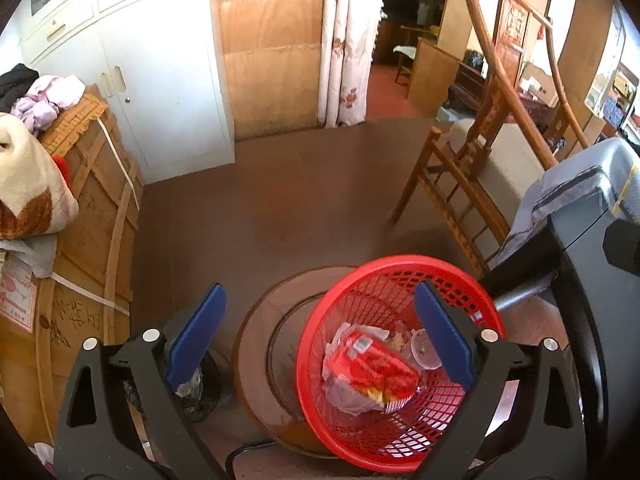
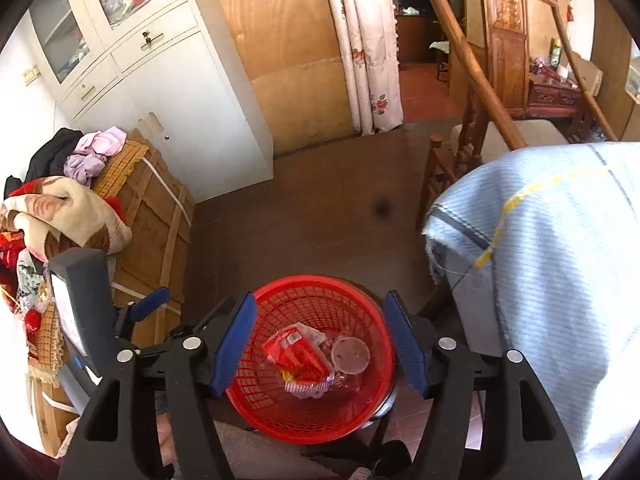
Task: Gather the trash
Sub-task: 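Carry the cup and lid to the red wastebasket and drop them in, then move both grippers back over the table toward the white medicine box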
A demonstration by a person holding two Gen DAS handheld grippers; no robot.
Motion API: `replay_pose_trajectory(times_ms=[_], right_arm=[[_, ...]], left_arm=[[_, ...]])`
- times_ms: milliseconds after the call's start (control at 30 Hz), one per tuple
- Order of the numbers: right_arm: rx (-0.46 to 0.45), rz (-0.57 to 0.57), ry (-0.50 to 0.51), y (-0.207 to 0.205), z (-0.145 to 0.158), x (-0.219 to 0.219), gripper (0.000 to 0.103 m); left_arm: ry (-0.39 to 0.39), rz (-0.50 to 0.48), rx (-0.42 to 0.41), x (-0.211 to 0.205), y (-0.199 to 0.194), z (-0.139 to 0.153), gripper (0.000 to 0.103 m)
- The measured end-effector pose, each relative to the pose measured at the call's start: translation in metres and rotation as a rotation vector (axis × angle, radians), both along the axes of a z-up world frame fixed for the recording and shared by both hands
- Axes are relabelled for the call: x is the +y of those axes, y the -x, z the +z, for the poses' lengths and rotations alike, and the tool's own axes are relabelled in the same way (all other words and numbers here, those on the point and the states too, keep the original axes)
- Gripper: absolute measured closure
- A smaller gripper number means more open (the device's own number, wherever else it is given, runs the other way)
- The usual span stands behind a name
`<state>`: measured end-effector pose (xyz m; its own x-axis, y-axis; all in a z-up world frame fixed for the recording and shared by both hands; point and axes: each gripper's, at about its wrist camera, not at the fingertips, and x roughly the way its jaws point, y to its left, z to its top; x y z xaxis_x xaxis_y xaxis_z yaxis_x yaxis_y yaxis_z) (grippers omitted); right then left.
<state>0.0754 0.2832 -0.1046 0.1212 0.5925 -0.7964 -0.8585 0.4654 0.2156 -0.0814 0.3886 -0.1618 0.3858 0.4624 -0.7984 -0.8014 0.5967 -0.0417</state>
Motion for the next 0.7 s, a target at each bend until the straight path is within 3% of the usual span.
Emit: replay_pose_trajectory(times_ms=[267, 700], right_arm=[[-0.052, -0.055, -0.046, 0.006, 0.022, -0.037, 0.029], [-0.168, -0.219, -0.162, 0.030, 0.068, -0.133, 0.021]], left_arm=[[-0.075, -0.051, -0.047, -0.026, -0.003, 0.027, 0.009], [-0.231, -0.220, -0.185, -0.099, 0.003, 0.088, 0.007]])
